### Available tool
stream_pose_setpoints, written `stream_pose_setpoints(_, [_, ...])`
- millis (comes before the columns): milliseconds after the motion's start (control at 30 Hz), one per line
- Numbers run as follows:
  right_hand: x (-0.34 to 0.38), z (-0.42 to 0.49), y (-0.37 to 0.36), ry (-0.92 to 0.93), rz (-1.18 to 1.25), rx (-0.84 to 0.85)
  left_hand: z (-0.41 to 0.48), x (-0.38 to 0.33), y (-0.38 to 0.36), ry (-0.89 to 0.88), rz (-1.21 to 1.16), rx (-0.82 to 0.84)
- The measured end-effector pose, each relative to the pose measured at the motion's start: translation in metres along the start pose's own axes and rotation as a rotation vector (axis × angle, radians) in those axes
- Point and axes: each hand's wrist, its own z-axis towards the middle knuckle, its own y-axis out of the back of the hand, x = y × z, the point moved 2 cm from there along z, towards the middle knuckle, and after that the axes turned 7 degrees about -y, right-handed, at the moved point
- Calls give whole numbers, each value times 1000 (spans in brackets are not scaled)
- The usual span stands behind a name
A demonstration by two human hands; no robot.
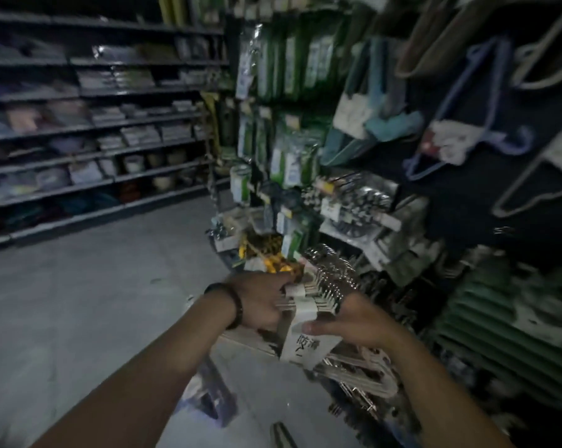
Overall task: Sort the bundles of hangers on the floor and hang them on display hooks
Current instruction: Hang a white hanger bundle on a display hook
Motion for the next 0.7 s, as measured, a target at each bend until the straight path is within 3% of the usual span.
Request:
stream_pose_setpoints(100, [-21,-23,46,-29,123,-147,33,-57,24,-23,340,-129])
stream_pose_setpoints(200, [-55,-37,84,46,251,-389,55,-97,28,56,580,-492])
stream_pose_setpoints(267, [-73,-48,112,54,373,-465,64,-127,18,16,376,-862])
stream_pose_setpoints(333, [-84,-58,136,22,487,-539,74,-147,5,17,-150,-1133])
stream_pose_setpoints(367, [-91,-59,146,4,526,-580,85,-154,0,68,-426,-1162])
stream_pose_setpoints(433, [-106,-65,164,-35,627,-639,120,-157,-3,168,-837,-1031])
stream_pose_setpoints(533, [-120,-67,183,-93,784,-594,173,-170,1,118,-1315,-481])
stream_pose_setpoints(567, [-121,-69,187,-126,822,-573,186,-177,5,82,-1392,-370])
stream_pose_setpoints(600, [-125,-68,190,-159,846,-567,197,-183,10,51,-1443,-332])
stream_pose_setpoints(700, [-132,-67,197,-221,848,-599,223,-201,16,0,-1496,-444])
